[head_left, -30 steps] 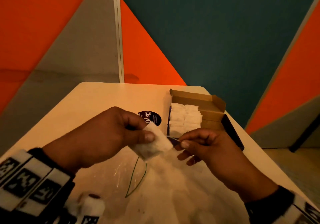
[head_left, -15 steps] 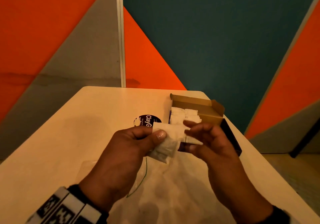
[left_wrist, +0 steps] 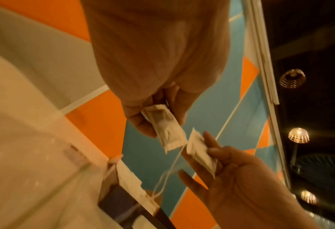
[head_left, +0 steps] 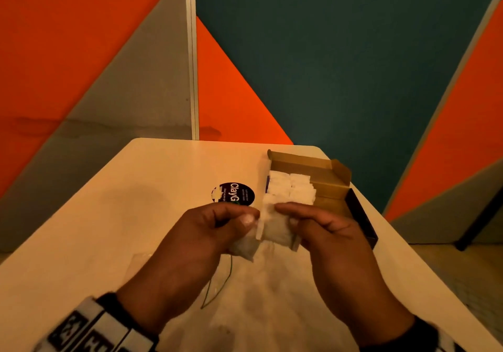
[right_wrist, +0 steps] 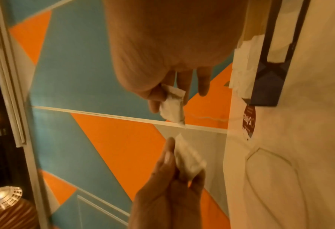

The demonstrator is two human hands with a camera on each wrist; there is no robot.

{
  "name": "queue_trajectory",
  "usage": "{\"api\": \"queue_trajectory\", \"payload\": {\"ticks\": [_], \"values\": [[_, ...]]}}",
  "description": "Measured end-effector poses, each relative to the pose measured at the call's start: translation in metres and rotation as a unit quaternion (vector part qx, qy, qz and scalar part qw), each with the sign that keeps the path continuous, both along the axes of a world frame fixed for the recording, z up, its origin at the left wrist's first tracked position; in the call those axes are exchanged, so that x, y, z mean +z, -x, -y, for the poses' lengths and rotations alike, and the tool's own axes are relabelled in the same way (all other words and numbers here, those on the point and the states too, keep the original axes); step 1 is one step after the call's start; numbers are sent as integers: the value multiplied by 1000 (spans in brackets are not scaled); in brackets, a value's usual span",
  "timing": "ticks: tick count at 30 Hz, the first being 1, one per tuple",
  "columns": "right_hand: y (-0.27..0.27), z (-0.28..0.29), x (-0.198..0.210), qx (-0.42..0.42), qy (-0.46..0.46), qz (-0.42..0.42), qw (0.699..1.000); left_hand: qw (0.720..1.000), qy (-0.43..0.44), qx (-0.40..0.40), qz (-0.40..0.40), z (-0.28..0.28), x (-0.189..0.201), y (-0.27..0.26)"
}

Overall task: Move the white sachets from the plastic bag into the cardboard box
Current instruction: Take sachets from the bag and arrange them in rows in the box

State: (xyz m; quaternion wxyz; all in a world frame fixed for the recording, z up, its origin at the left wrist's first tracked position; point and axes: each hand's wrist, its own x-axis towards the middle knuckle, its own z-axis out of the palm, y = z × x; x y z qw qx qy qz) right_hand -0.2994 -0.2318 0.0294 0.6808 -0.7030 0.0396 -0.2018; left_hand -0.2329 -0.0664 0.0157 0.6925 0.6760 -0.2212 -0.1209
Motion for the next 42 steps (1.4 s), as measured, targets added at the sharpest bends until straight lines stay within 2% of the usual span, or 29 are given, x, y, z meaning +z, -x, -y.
{"api": "queue_trajectory", "payload": {"ticks": [2,4,7,10,14,18,22,26,29,31,34,35,37,39,42], "values": [[-3,8,-1,-46,25,-24,998,994,-75,51,57,-11,3,-8],[-6,10,-1,-49,75,-38,995,977,-155,74,123,-19,12,-13],[-9,3,-6,33,130,-66,989,952,-242,39,184,-23,26,-14],[-11,-10,-10,118,187,-130,967,912,-324,4,251,-18,39,-10],[-15,-15,-14,91,237,-154,955,866,-387,-11,316,-12,51,-7],[-16,-6,-17,67,220,-153,961,849,-411,-9,333,-14,54,-11],[-18,7,-18,57,223,-138,963,844,-429,-1,322,-20,52,-24],[-20,21,-18,49,239,-124,962,827,-470,-4,308,-26,48,-37],[-22,29,-18,33,242,-116,963,850,-448,0,275,-34,42,-46],[-25,32,-19,22,230,-115,966,880,-409,-8,241,-39,37,-52],[-33,31,-23,11,199,-106,974,968,-219,-25,121,-36,28,-53],[-35,28,-24,11,186,-104,977,986,-145,-33,82,-32,26,-51],[-39,19,-28,18,163,-104,981,999,-17,-49,18,-22,18,-48],[-42,12,-30,31,144,-103,984,994,83,-51,-39,-10,11,-46],[-43,6,-30,50,133,-101,985,981,169,-41,-87,4,4,-47]]}}
